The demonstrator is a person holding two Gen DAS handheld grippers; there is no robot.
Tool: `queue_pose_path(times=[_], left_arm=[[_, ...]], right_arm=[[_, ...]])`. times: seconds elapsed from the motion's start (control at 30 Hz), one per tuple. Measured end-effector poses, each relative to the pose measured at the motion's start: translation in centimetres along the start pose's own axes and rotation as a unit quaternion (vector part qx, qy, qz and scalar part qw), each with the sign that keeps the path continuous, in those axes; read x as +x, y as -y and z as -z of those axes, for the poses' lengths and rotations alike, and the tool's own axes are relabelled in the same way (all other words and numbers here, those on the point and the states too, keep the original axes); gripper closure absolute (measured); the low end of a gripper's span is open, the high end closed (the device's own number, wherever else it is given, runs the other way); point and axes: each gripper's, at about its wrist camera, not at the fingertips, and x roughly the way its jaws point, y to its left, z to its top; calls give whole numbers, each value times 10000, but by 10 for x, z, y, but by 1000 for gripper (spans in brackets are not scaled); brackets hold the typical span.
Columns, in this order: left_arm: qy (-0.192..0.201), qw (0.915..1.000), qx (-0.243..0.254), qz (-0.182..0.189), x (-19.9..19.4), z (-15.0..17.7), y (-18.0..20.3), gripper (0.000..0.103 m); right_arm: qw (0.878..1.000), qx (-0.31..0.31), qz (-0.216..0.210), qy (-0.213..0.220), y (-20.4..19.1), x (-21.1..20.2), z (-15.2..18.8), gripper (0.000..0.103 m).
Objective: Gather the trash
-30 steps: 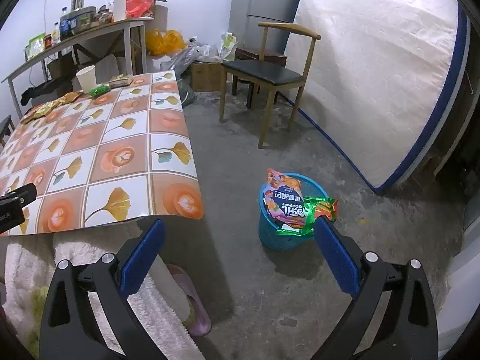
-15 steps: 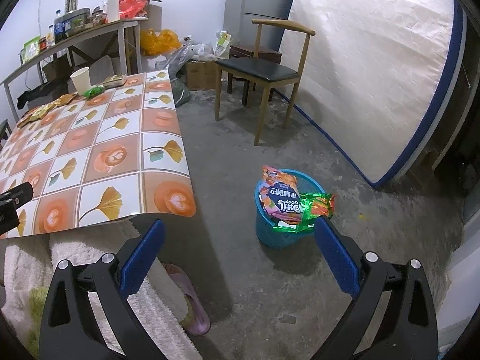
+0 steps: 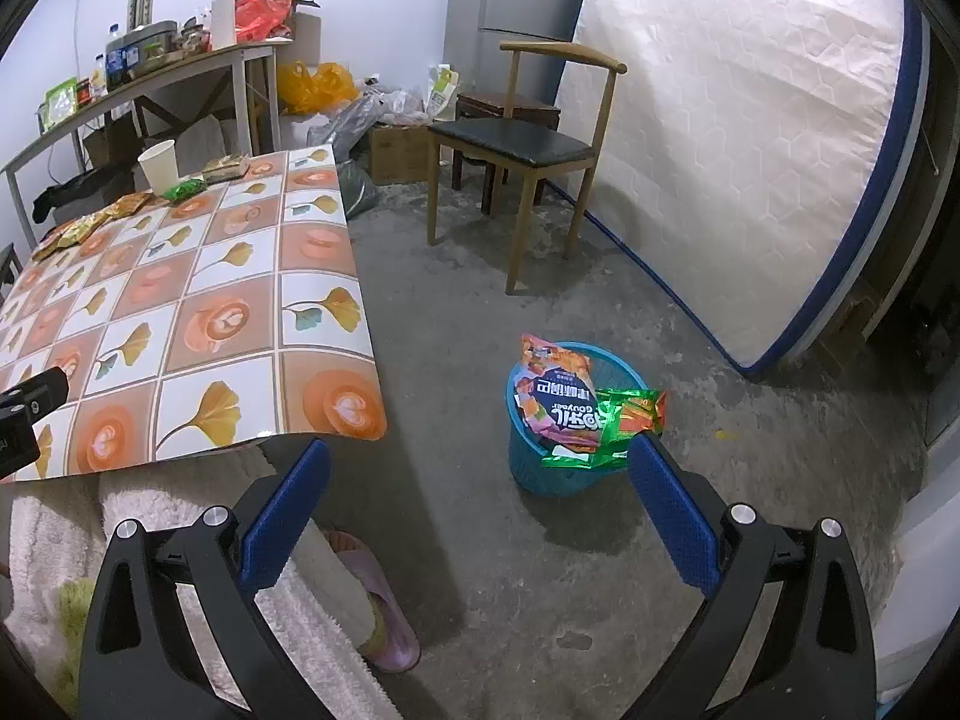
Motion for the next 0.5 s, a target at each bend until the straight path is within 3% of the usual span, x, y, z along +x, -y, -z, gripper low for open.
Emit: queue_pose_path(times=[0.5], left_arm=[[0, 10000, -6, -5, -1, -1, -1, 9]], right_arm=[[10000, 12, -20, 9, 0, -1, -3, 7]])
